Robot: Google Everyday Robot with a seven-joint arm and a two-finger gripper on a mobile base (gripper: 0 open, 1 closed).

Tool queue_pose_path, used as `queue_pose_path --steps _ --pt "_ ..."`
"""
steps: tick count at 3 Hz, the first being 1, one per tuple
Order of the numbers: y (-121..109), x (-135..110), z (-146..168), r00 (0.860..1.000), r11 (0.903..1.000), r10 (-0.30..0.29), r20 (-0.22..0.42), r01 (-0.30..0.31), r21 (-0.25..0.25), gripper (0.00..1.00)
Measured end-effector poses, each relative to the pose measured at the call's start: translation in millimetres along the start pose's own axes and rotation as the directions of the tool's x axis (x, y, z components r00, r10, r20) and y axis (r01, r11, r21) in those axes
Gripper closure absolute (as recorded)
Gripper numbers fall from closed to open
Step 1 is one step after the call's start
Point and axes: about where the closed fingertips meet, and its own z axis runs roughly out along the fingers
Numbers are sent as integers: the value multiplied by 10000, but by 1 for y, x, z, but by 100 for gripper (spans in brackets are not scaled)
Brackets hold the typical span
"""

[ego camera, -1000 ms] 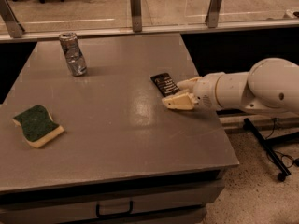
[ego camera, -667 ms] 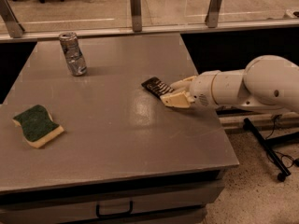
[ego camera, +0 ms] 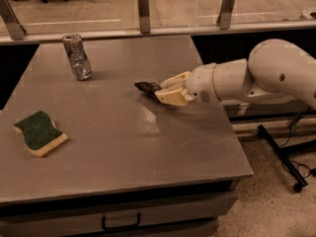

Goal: Move rxbar chocolate near sponge

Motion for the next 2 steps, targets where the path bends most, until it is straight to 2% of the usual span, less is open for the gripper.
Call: queue_pose_path --steps 1,2 --pt "48 -30 18 9950 9721 -836 555 937 -2153 100" --pt "92 -50 29 9833 9118 -1316 1258 1698 -3738 100"
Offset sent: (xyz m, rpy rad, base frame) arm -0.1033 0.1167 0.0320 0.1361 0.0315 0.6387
